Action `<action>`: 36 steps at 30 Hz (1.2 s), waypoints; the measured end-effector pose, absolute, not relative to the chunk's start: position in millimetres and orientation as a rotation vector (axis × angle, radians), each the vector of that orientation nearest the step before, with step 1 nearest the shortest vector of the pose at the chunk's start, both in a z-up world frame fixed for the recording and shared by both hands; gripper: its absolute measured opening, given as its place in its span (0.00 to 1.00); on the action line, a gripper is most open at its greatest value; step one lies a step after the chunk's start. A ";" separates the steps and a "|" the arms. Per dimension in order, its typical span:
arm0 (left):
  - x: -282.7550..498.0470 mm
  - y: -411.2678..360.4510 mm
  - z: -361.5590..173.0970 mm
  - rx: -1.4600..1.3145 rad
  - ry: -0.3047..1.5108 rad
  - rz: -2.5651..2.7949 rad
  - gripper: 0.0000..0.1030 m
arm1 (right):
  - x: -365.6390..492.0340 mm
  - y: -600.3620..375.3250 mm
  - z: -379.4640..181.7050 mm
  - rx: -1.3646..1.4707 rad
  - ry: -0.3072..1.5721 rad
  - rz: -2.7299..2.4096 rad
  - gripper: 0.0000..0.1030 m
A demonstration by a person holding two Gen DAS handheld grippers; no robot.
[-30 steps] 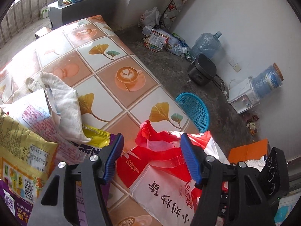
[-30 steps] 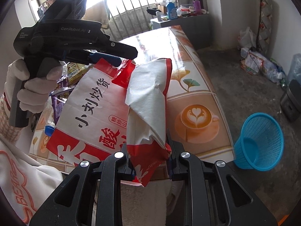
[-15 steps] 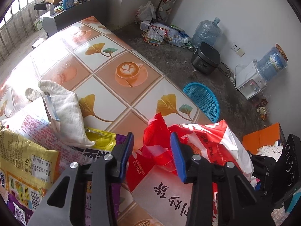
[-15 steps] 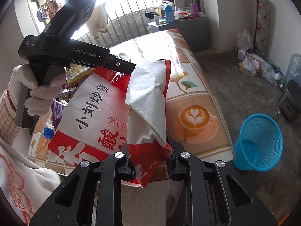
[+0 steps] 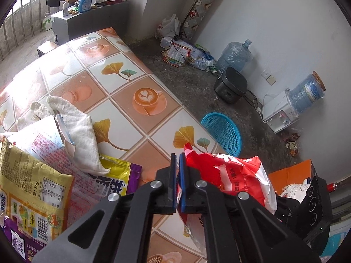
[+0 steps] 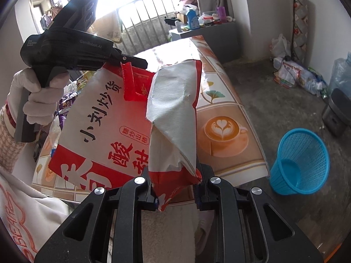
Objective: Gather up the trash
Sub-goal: 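Lift the red-and-white snack bag off the pile with both grippers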
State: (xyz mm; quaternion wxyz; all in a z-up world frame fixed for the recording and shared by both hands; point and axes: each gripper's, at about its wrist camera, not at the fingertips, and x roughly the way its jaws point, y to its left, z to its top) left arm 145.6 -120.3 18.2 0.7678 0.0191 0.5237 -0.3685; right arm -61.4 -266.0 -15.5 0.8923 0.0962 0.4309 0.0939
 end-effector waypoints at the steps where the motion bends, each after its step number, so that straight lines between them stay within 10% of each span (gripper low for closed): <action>1: 146.9 -118.2 20.3 0.018 1.139 -0.803 0.02 | -62.5 -266.0 -16.0 0.201 0.894 0.194 0.20; 21: 174.2 -80.4 20.9 -0.210 1.196 -0.755 0.03 | -61.0 -263.6 -13.3 0.163 0.919 0.164 0.17; 36: 109.2 -113.3 18.9 0.064 1.312 -0.970 0.39 | -58.3 -257.9 -10.2 0.120 0.929 0.146 0.17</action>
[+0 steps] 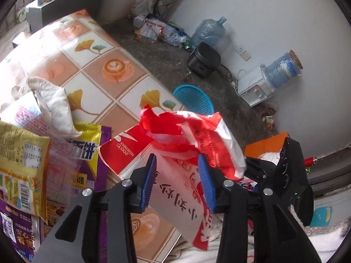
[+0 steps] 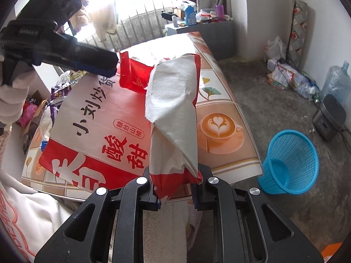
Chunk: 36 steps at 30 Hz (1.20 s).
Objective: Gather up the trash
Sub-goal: 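Lift the red-and-white snack bag off the pile with both grippers, then carry the bag over the blue wastebasket and open both grippers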
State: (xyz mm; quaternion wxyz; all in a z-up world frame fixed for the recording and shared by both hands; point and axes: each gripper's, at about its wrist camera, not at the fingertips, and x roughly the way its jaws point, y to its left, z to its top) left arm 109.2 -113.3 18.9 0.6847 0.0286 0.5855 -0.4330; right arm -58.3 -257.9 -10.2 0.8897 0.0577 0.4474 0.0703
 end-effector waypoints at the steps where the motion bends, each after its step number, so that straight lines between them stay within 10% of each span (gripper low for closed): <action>1: 111.7 -110.6 13.0 0.043 1.340 -0.953 0.44 | -58.4 -257.9 -10.2 0.119 0.930 0.146 0.17; 18: 157.0 -78.9 -23.1 -0.583 1.521 -1.025 0.65 | -56.4 -258.2 -9.1 0.114 0.935 0.142 0.17; 28: 154.7 -100.3 -32.4 -0.375 1.520 -0.869 0.64 | -56.4 -256.1 -8.9 0.112 0.938 0.144 0.17; 32: 153.1 -98.5 -37.3 -0.299 1.501 -0.830 0.50 | -54.3 -258.8 -11.1 0.136 0.934 0.145 0.17; 36: 150.3 -101.9 -40.7 -0.207 1.474 -0.800 0.14 | -54.0 -262.7 -11.1 0.170 0.925 0.145 0.17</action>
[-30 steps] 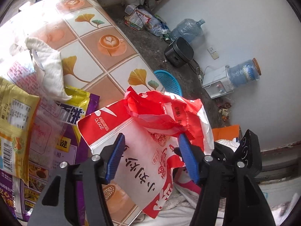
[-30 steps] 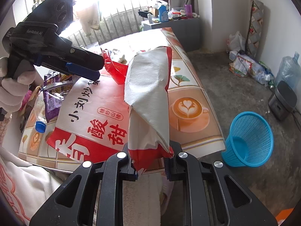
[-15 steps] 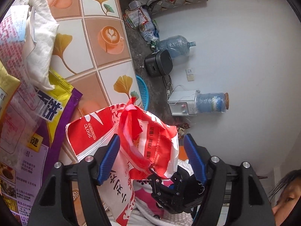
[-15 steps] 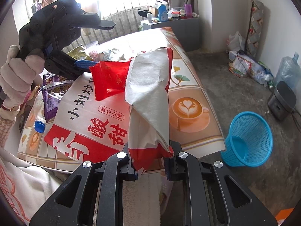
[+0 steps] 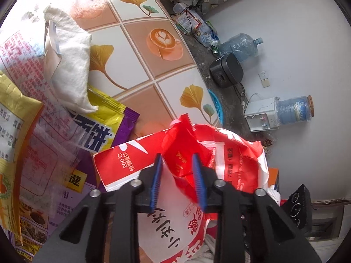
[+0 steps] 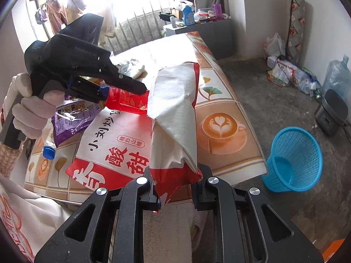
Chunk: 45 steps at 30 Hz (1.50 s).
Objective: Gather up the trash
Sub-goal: 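Carry the bag over the blue wastebasket and open both grippers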
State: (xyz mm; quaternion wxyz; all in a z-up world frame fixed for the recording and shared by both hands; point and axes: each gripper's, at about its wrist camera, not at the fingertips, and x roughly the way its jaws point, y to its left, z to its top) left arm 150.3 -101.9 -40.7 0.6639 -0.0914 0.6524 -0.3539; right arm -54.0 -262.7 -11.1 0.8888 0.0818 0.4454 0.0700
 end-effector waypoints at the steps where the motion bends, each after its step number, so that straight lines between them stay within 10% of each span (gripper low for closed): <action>1: 149.3 -103.6 -40.1 -0.191 1.464 -0.803 0.07 | -55.3 -263.1 -11.4 0.172 0.923 0.144 0.17; 18: 182.0 -207.3 62.6 -0.206 1.145 -1.007 0.02 | -78.7 -343.7 -10.4 0.358 0.863 -0.143 0.16; 31: 166.8 -451.2 -19.2 0.151 1.217 -1.102 0.03 | -44.1 -496.4 -110.6 0.714 1.046 -0.615 0.21; 35: 167.5 -510.1 -73.4 0.264 1.263 -1.071 0.47 | -38.9 -538.6 -157.9 0.796 1.064 -0.709 0.49; 45: 171.1 -491.1 -89.8 0.259 1.247 -1.049 0.55 | -76.8 -544.6 -163.8 0.914 0.974 -0.752 0.50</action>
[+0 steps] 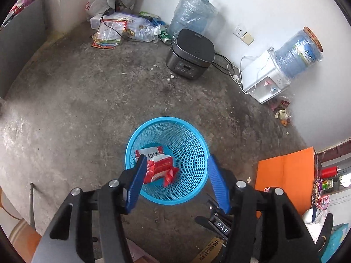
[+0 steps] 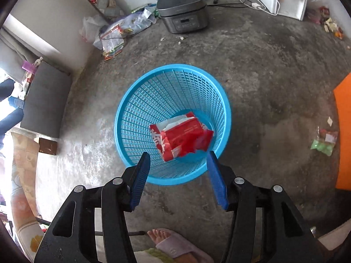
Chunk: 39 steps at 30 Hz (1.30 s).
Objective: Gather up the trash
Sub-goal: 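Carry the bag over the blue wastebasket and open both grippers, then move both tools back from the wastebasket to the wrapper pile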
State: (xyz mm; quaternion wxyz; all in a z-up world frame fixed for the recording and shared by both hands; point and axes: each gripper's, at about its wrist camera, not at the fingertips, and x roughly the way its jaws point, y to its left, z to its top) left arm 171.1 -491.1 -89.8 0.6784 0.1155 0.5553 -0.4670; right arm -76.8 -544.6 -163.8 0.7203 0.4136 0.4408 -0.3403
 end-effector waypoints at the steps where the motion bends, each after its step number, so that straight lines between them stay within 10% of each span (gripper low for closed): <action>1: 170.6 -486.5 -85.6 0.257 1.232 -1.047 0.56 | -79.7 -539.8 -159.1 0.912 0.962 -0.752 0.50; 11: 164.2 -405.6 4.1 0.158 1.023 -1.154 0.66 | -47.5 -498.1 -70.1 0.656 0.796 -0.700 0.57; 22: 147.6 -251.4 100.2 0.078 0.754 -1.142 0.78 | -39.0 -410.8 32.7 0.251 0.520 -0.609 0.90; 39: 140.4 -50.4 131.7 -0.132 0.638 -0.870 0.91 | -17.3 -331.2 67.7 0.191 0.479 -0.346 0.90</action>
